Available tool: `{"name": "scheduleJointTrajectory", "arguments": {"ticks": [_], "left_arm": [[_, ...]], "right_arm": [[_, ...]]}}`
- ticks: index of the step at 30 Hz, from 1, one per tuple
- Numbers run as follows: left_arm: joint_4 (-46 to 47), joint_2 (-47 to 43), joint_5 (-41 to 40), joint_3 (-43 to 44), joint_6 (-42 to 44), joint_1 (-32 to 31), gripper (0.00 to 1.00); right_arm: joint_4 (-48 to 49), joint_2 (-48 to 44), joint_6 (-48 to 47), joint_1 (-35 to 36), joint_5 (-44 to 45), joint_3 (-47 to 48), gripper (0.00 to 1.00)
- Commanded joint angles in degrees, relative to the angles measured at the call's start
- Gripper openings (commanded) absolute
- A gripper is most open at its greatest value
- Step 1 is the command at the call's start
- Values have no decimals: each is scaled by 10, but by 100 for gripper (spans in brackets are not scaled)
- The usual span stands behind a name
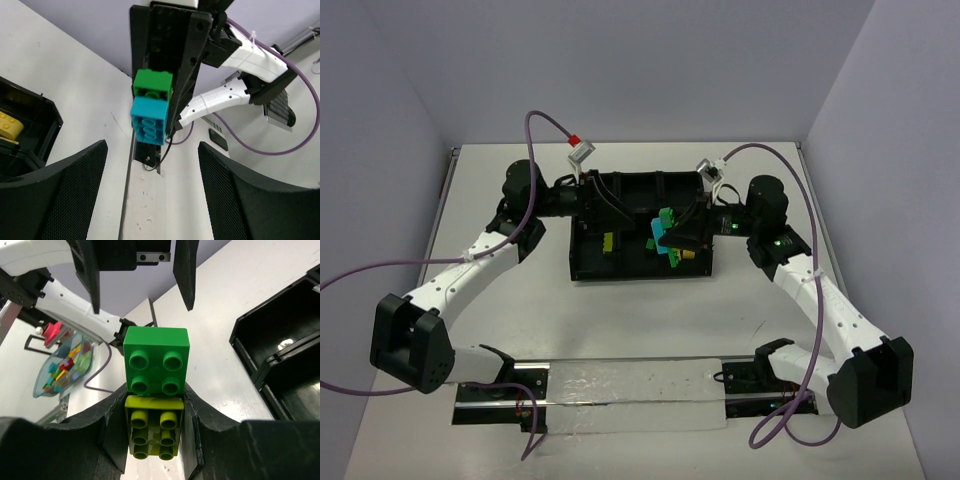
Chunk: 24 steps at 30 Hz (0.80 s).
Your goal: Sort the legos into containers by color
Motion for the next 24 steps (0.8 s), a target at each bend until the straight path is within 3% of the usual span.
{"name": "scheduleJointTrajectory", "arguments": {"ticks": [1,11,24], "left_arm": [[49,21,27,31,-5,-18,81],[36,36,12,47,3,-39,80],[36,47,26,55,5,-60,70]], "right_arm": [[7,16,-15,20,-11,30,0],[0,36,-19,53,2,48,0],[-1,50,-18,66,9,60,0]]}}
